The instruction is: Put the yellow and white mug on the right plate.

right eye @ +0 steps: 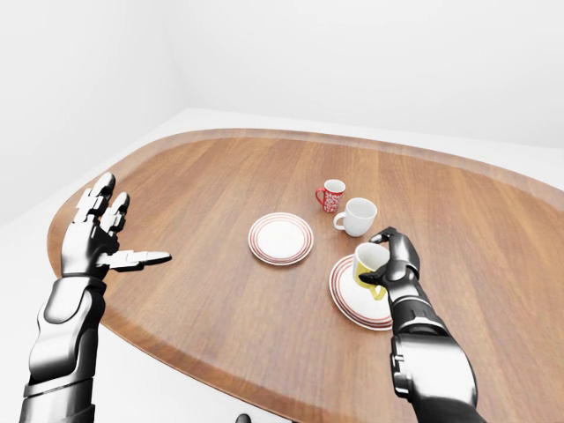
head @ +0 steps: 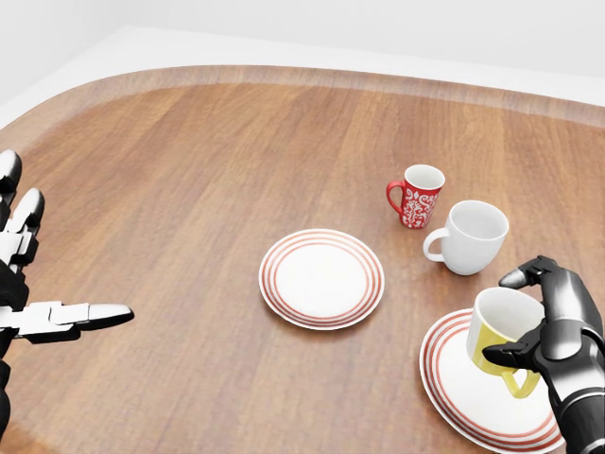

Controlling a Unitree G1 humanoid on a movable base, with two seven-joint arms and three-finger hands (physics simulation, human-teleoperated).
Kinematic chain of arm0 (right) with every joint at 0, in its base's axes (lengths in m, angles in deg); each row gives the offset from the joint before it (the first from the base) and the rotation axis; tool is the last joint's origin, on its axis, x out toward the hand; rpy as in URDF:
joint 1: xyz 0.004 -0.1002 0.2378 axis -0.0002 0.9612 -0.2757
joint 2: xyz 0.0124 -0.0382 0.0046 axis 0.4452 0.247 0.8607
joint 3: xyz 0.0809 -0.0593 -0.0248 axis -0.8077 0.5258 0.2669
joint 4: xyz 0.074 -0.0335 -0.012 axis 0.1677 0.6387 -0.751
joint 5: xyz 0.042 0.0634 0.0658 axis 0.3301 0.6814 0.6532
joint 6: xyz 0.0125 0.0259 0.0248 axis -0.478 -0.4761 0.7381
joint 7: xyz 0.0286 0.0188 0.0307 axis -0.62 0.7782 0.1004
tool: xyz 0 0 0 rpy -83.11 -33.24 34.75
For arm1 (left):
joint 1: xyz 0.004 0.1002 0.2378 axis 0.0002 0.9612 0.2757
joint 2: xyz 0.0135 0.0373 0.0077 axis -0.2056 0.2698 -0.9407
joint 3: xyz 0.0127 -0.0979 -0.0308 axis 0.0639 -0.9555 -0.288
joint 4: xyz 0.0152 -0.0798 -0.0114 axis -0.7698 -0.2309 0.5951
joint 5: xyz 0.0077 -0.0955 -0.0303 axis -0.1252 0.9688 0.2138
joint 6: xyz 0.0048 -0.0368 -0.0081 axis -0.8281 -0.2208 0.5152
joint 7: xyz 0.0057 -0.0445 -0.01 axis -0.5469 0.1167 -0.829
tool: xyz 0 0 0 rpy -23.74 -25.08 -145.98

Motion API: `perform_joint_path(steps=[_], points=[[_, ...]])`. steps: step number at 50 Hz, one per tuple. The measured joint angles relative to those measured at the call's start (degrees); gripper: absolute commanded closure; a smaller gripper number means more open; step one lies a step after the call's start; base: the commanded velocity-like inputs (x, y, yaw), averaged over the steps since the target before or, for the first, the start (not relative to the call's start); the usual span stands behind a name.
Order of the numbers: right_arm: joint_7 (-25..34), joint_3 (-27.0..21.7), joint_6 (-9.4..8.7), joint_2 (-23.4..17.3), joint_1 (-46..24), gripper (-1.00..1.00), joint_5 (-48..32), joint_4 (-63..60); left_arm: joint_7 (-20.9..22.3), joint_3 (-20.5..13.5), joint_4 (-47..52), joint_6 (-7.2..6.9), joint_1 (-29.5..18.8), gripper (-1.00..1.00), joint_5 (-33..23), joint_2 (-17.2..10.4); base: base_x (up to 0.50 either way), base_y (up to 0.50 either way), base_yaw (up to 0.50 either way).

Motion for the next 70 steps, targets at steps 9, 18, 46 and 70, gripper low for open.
perform_joint_path(steps=[9, 18, 46, 70], points=[[-0.1, -0.4, 0.0, 0.1, -0.1, -1.0, 0.1, 0.2, 0.0, 0.0, 0.0, 0.0, 0.0, -0.88, 0.0, 0.0, 0.0, 0.0, 0.0], [0.2, -0.8, 0.0, 0.2, -0.1, -1.0, 0.1, 0.2, 0.1, -0.1, 0.2, 0.0, 0.0, -0.87, 0.1, 0.0, 0.0, 0.0, 0.0], [0.5, -1.0, 0.0, -0.2, -0.5, -1.0, 0.7, -0.4, 0.2, 0.0, 1.2, 0.0, 0.3, -0.88, 0.0, 0.2, 0.0, 0.0, 0.0], [4.5, -1.3, -1.38, -0.8, 0.7, -1.0, 3.1, -14.6, 0.2, -0.1, 1.6, 0.0, 0.4, -0.87, 0.1, 0.2, 0.0, 0.0, 0.0]])
